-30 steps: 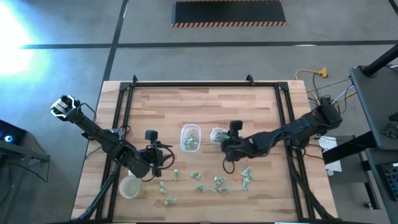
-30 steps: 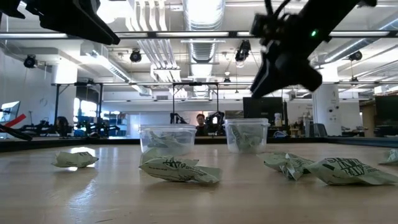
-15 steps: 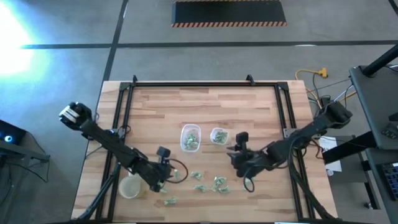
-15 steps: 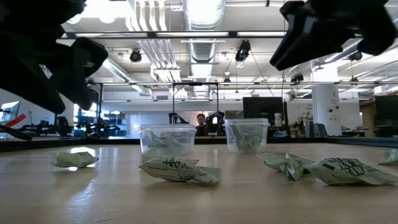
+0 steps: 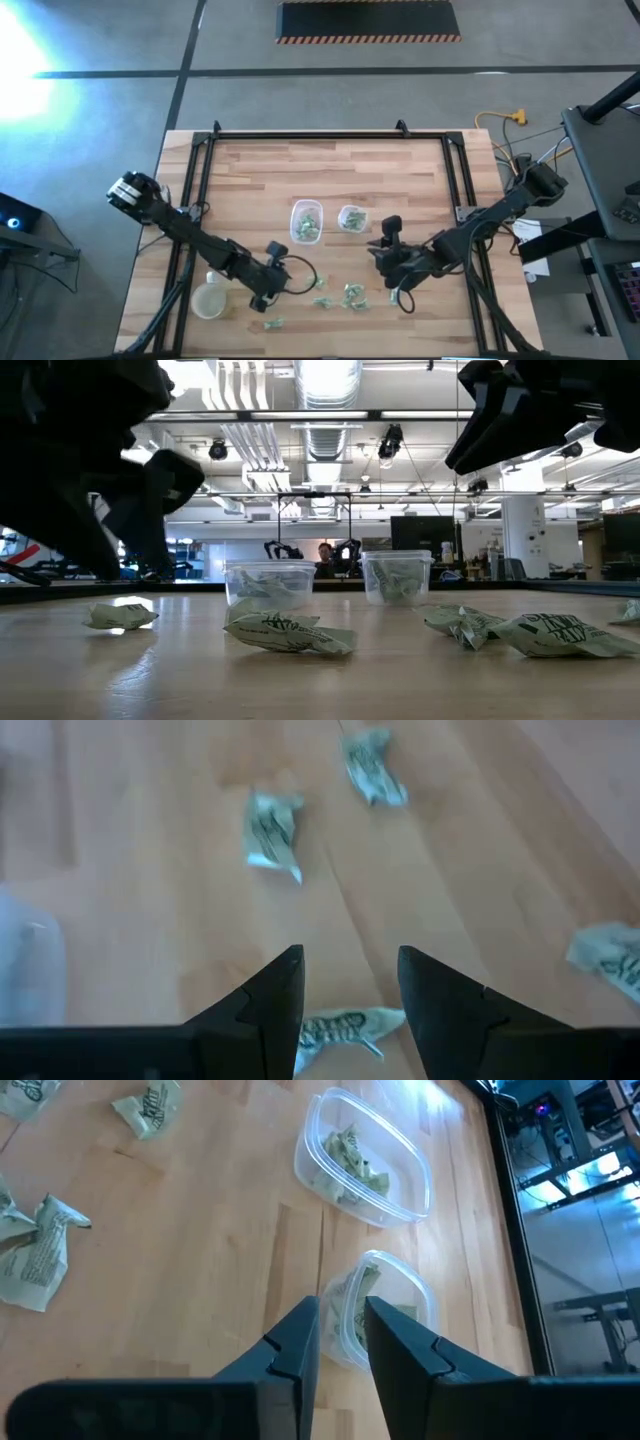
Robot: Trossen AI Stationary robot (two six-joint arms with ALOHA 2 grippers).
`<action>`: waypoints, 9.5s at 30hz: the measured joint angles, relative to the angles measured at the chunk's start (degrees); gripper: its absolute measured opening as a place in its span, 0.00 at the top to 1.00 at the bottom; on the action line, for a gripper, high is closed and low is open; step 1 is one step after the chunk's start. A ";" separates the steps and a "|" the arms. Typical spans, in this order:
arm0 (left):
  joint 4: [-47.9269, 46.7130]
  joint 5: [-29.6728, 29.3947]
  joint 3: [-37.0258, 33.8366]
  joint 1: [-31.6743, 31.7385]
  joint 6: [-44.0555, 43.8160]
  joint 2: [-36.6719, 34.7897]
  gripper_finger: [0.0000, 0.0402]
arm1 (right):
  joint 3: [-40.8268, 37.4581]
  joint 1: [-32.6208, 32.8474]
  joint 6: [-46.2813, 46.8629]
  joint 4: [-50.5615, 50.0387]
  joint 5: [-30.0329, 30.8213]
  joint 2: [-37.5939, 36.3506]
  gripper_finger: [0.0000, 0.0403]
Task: Pick and place items into bin
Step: Put the white stevia packet into the left transparent bin, then put the white stevia packet into the right transparent bin, then put the white stevia packet into the left transparent bin
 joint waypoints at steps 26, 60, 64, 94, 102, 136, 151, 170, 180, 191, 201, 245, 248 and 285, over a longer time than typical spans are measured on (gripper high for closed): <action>3.54 0.86 -5.91 1.21 -9.04 1.14 0.64 | 0.00 -0.02 0.15 0.52 -0.31 0.00 0.83; 4.84 -33.93 -2.08 3.63 15.78 -3.05 0.98 | 0.00 -0.04 -0.09 0.73 -0.26 0.02 0.83; 5.88 -33.61 -2.08 7.05 19.90 -3.18 0.98 | 0.00 -0.04 -0.09 0.81 -0.26 0.02 0.83; 6.04 -2.17 0.33 28.16 18.45 -3.16 0.98 | -2.14 -0.07 4.12 1.02 -0.24 0.08 0.83; 6.04 -2.22 0.15 28.18 17.91 -3.16 0.86 | -2.14 -0.07 6.45 0.69 -0.28 0.07 0.83; 1.96 -2.01 -0.11 25.37 13.36 -11.73 0.65 | -12.89 6.66 40.88 -1.28 -28.92 0.02 0.80; 1.48 -1.87 -0.14 24.56 13.41 -12.03 0.65 | -13.36 7.10 37.73 -1.08 -25.22 0.02 0.75; 1.52 -1.87 -0.18 24.56 13.43 -12.03 0.65 | -14.11 7.08 33.40 0.38 -20.20 0.11 0.71; 1.52 -1.87 -0.22 24.56 13.43 -12.03 0.65 | -19.10 7.08 34.40 7.77 -20.09 0.11 0.63; 1.54 -1.87 -0.22 24.56 13.43 -12.03 0.65 | -20.46 7.08 35.67 8.54 -19.21 0.00 0.67; 1.54 -1.87 -0.22 24.56 13.43 -12.03 0.65 | -20.54 7.06 32.04 8.34 -17.75 0.00 0.93; 1.51 -1.87 -0.24 24.58 13.41 -12.03 0.65 | -5.37 -25.61 -3.09 15.88 -12.38 2.54 0.98; 1.53 -1.87 -0.24 24.58 13.41 -12.03 0.65 | -5.49 -25.55 -3.09 15.87 -14.41 2.54 0.98; 1.56 -1.90 -0.24 24.07 13.41 -12.03 0.65 | -4.81 -24.06 -7.74 18.35 -16.22 3.50 0.66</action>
